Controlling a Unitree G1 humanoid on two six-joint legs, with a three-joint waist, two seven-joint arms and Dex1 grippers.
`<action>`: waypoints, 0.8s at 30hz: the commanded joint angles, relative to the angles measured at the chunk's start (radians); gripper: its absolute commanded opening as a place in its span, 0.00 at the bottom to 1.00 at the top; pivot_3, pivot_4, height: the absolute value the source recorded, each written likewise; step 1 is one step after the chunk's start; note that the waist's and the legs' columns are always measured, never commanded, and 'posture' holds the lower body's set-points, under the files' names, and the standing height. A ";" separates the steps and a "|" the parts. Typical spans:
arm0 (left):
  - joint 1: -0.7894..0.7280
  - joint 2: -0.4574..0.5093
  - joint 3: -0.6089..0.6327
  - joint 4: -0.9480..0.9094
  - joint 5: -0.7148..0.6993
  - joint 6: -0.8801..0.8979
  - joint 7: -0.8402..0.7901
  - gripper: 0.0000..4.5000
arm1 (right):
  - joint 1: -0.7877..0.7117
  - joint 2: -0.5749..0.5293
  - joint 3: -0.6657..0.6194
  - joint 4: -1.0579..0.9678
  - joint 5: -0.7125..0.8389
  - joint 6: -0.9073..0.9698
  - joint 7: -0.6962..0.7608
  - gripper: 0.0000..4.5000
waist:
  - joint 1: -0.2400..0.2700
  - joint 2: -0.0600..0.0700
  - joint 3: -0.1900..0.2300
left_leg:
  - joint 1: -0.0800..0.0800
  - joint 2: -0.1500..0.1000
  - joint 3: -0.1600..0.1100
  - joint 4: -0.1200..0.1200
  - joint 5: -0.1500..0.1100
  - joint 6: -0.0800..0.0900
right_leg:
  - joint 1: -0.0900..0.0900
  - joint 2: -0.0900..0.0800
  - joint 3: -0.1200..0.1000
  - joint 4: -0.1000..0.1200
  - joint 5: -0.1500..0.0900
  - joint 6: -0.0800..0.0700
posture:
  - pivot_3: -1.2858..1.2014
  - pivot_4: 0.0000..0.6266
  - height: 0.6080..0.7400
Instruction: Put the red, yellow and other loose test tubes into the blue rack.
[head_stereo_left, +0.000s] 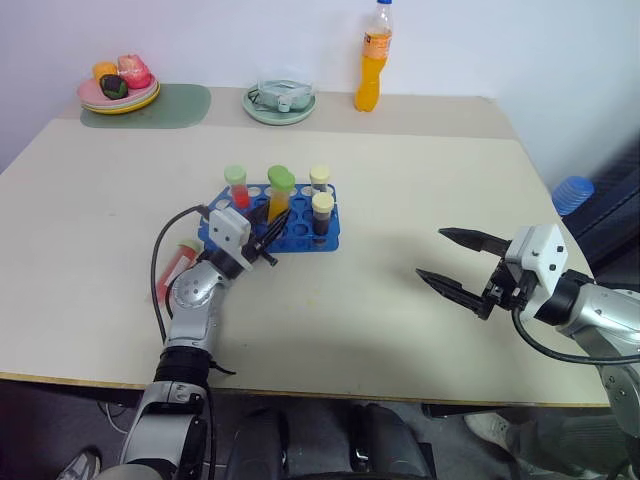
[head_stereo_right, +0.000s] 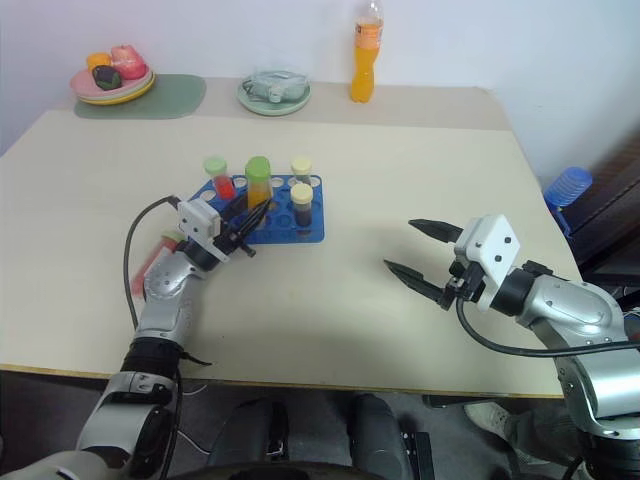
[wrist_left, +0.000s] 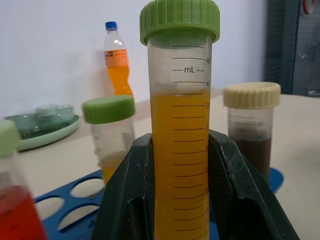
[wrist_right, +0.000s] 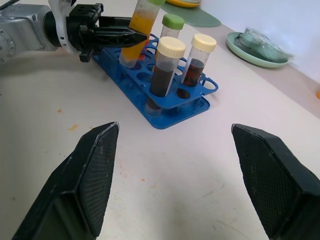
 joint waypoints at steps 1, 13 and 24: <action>-0.009 -0.017 -0.019 0.015 -0.004 -0.021 -0.016 0.19 | 0.006 -0.011 -0.029 -0.045 0.015 -0.011 0.001 0.82 | 0.000 0.000 0.000 | 0.000 0.000 0.000 0.000 0.000 0.000 | 0.000 0.000 0.000 0.000 0.000 0.000 | 0.52 0.24 1.00; -0.075 -0.019 -0.009 0.145 0.022 -0.080 0.006 0.19 | 0.022 -0.009 -0.038 -0.062 0.016 -0.007 -0.010 0.82 | 0.000 0.000 0.000 | 0.000 0.000 0.000 0.000 0.000 0.000 | 0.000 0.000 0.000 0.000 0.000 0.000 | 0.52 0.24 1.00; -0.031 -0.033 -0.032 0.059 -0.065 0.002 -0.107 0.41 | 0.027 -0.004 -0.034 -0.072 0.021 0.001 -0.025 0.82 | 0.001 0.000 0.000 | 0.000 0.000 0.000 0.000 0.000 0.001 | 0.000 0.000 0.000 -0.001 0.000 0.000 | 0.52 0.24 1.00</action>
